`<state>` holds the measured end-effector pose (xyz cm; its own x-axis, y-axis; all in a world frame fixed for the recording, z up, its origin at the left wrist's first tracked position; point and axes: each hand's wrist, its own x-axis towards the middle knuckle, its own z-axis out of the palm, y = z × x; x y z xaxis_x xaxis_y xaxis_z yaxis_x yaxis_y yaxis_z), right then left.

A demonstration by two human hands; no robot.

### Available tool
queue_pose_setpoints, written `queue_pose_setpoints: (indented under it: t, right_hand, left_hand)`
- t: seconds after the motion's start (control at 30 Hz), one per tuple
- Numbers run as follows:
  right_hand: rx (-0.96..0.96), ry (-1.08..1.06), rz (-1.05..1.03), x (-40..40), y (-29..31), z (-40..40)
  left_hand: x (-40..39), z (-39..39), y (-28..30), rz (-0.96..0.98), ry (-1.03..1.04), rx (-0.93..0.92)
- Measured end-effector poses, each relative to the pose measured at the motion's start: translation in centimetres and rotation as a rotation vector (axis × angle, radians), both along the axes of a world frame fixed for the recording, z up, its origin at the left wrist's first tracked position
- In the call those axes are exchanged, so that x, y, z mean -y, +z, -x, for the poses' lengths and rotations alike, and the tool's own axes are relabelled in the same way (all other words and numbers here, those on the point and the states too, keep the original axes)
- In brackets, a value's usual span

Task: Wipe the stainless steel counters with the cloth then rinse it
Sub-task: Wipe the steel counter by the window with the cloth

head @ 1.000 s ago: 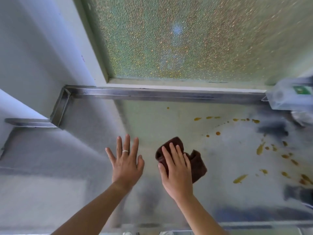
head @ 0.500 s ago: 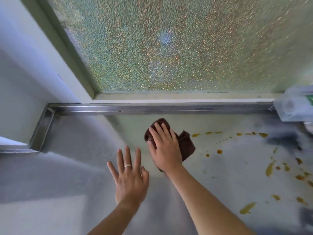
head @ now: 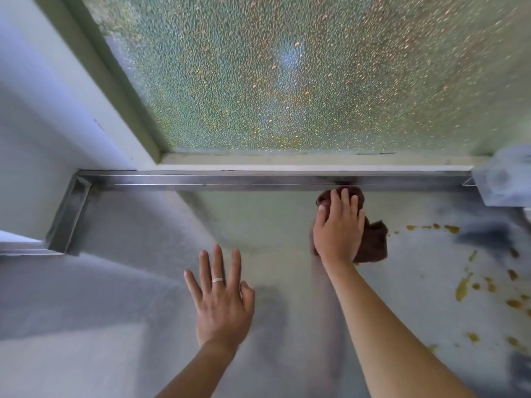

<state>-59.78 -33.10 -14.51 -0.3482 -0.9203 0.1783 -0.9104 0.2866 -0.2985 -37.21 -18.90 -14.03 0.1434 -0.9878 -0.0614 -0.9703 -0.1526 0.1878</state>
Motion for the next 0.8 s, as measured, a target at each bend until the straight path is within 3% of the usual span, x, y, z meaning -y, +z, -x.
queue_pose_setpoints:
  t: [0.07, 0.2, 0.33, 0.47, 0.63, 0.73, 0.8]
  right_hand:
    - [0.009, 0.072, 0.013, -0.2, 0.0, -3.3]
    - [0.047, 0.475, 0.063, -1.5, -0.3, -9.7]
    - [0.193, 0.615, 0.112, -3.6, 0.3, -9.3]
    - [0.394, 0.544, 0.059, -10.0, 2.5, -7.7]
    - [0.743, 0.280, -0.040, -16.3, 6.3, -4.9]
    - [0.489, 0.223, 0.185, -19.5, 7.0, -2.3]
    - [0.291, 0.224, 0.215, -22.0, 5.9, -1.1]
  left_hand:
    - [0.0, 0.0, 0.1, -0.006, -0.008, 0.009]
    - [0.1, 0.0, 0.4, -0.026, -0.021, 0.031]
    - [0.0, 0.2, 0.6, -0.011, -0.026, -0.005]
    - [0.0, 0.3, 1.5, -0.013, -0.004, -0.077]
    - [-0.6, 0.1, 2.1, 0.002, -0.029, -0.150]
    - [-1.2, 1.0, 2.4, 0.040, -0.067, -0.190]
    - [-2.2, 2.9, 2.9, 0.056, -0.136, -0.225]
